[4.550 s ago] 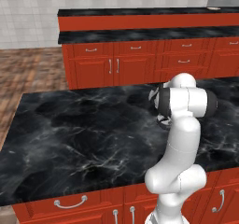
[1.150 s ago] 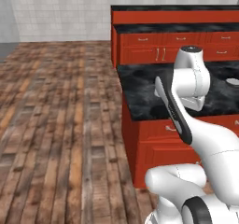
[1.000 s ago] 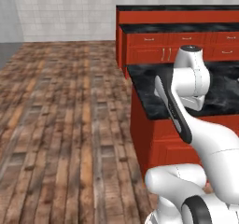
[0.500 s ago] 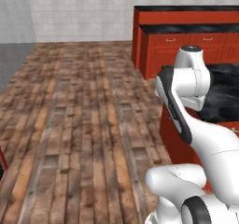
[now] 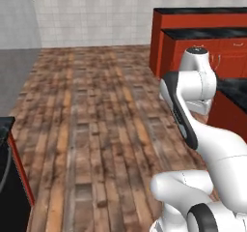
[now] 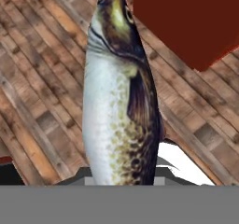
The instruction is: Take the fish from the fridge and place it on the digital scale on the counter by the fridge. Wait a few seconds for a reading, then move it to the plate on the dining counter.
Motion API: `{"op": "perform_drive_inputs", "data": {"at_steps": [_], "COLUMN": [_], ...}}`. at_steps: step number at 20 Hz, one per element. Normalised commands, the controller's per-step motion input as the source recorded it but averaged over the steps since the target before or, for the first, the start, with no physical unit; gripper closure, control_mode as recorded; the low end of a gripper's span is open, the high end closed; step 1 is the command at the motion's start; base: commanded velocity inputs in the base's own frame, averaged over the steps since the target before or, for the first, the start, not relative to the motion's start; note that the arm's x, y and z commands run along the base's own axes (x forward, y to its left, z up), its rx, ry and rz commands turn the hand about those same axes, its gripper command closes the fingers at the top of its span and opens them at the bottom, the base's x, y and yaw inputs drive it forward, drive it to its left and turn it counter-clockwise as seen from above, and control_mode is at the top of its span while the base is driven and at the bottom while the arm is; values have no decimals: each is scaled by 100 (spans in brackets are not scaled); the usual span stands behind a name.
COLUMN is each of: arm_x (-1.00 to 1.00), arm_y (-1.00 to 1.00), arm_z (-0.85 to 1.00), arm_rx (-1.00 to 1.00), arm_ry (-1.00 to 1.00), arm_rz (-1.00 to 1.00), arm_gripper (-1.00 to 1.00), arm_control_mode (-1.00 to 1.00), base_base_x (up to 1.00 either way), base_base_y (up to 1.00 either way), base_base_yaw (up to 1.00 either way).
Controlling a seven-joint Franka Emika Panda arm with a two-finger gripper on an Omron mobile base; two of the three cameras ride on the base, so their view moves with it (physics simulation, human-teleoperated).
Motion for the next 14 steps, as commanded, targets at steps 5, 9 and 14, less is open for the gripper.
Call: {"op": "perform_drive_inputs", "data": {"at_steps": [5,9,14], "arm_x": [0,0,0], "arm_y": [0,0,0], "arm_z": [0,0,0], "arm_rx": [0,0,0], "arm_ry": [0,0,0], "arm_rz": [0,0,0], "arm_gripper": [100,100,100], "arm_control_mode": [100,100,100], "base_base_x": [100,100,100], "base_base_y": [51,13,0], "base_base_yaw": [-11,-6,-1]}}
